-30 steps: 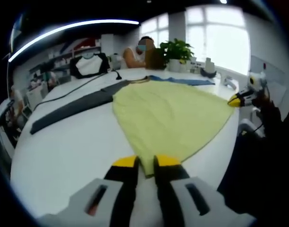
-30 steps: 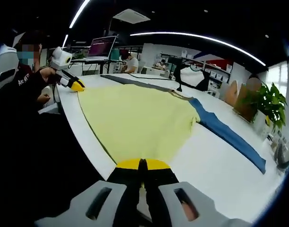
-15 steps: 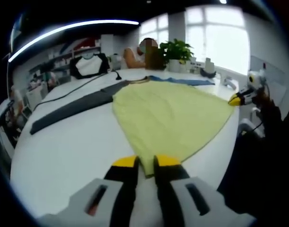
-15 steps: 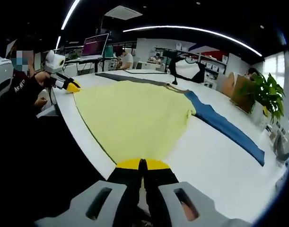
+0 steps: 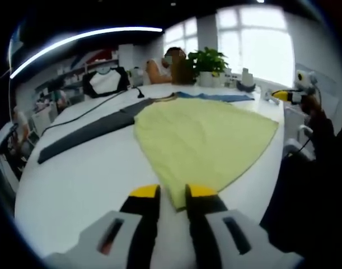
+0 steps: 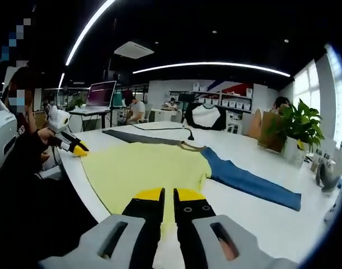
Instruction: Fold the garment on the visible template until the final outline fits inside the template.
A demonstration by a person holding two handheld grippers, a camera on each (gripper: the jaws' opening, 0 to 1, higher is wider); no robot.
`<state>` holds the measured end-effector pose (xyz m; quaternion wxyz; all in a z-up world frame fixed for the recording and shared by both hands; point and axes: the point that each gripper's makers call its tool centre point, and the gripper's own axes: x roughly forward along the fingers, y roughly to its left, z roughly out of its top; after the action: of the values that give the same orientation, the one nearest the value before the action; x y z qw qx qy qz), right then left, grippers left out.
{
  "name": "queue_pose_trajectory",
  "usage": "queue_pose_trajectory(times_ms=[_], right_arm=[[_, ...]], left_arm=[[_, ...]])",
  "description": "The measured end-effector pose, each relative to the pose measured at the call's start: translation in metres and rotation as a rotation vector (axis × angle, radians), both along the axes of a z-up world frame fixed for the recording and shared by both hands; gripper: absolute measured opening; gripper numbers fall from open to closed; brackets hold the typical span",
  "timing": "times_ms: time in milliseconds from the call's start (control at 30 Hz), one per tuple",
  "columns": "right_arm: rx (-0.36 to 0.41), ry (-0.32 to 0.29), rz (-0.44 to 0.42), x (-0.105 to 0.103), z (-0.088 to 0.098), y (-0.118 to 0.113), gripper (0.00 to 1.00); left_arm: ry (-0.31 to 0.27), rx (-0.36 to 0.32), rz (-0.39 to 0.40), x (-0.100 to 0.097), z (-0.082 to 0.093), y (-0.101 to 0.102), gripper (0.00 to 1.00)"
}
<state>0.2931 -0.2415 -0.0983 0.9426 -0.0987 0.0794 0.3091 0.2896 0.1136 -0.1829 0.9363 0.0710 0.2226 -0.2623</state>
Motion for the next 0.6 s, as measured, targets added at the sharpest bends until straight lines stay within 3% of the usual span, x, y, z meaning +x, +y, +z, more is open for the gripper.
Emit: queue_pose_trajectory(times_ms=[100,233,400,500,600], right_arm=[[0.004,-0.006,-0.019,0.005,0.009,-0.006,0.06],[-0.057,-0.04,-0.088,0.017,0.025,-0.024,0.19],[-0.02,-0.051,-0.116,0.028,0.047,-0.035,0.23],[-0.06,-0.092,-0.165,0.039,0.059,-0.046,0.3],[-0.063,-0.087,-0.191,0.048,0.064,-0.055,0.32]], left_arm=[[-0.032,-0.021,0.003,0.001,0.008,0.001,0.21],[-0.093,-0.06,0.004,0.003,0.024,0.001,0.24],[-0.136,-0.098,-0.008,0.003,0.036,-0.002,0.27],[-0.16,-0.117,-0.021,0.003,0.042,-0.006,0.28],[-0.211,-0.166,-0.029,0.002,0.056,-0.009,0.28]])
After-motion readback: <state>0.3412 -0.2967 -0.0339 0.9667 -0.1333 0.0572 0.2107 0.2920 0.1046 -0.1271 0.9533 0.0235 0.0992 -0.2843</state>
